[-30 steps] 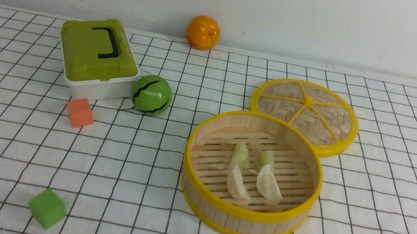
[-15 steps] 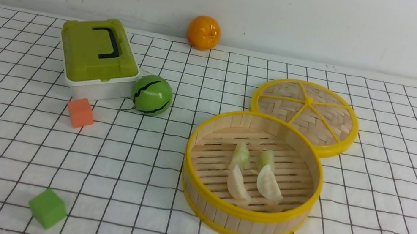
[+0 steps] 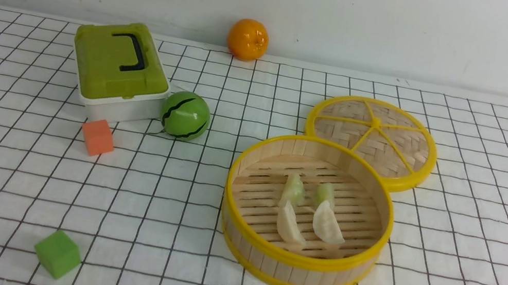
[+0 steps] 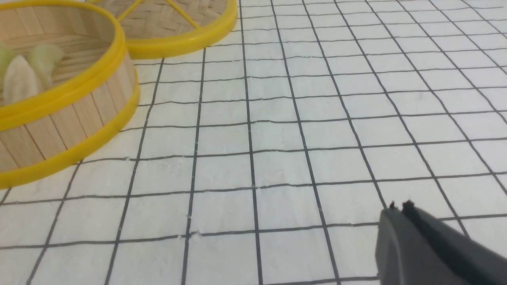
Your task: Put the dumplings into the steamer on the table with the white tablecloth.
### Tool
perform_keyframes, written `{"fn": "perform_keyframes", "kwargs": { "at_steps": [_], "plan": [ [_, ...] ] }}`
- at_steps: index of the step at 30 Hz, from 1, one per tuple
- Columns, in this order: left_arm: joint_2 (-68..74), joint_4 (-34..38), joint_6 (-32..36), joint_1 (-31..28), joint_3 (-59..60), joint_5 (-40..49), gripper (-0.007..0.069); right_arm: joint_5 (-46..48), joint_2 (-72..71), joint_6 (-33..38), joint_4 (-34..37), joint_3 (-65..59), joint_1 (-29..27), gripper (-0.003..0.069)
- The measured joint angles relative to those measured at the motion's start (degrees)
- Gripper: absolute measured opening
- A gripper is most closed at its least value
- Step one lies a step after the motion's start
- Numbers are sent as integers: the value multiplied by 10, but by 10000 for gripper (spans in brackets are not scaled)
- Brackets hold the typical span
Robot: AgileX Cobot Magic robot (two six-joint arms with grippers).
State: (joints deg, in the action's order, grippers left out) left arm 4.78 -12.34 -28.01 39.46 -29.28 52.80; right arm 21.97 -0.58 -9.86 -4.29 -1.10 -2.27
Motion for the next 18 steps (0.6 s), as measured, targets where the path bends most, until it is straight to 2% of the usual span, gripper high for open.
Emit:
{"fn": "perform_keyframes", "kwargs": {
  "at_steps": [18],
  "plan": [
    [0, 0, 0, 0, 0, 0, 142, 0, 0, -1, 0, 0, 0, -4]
  ]
}}
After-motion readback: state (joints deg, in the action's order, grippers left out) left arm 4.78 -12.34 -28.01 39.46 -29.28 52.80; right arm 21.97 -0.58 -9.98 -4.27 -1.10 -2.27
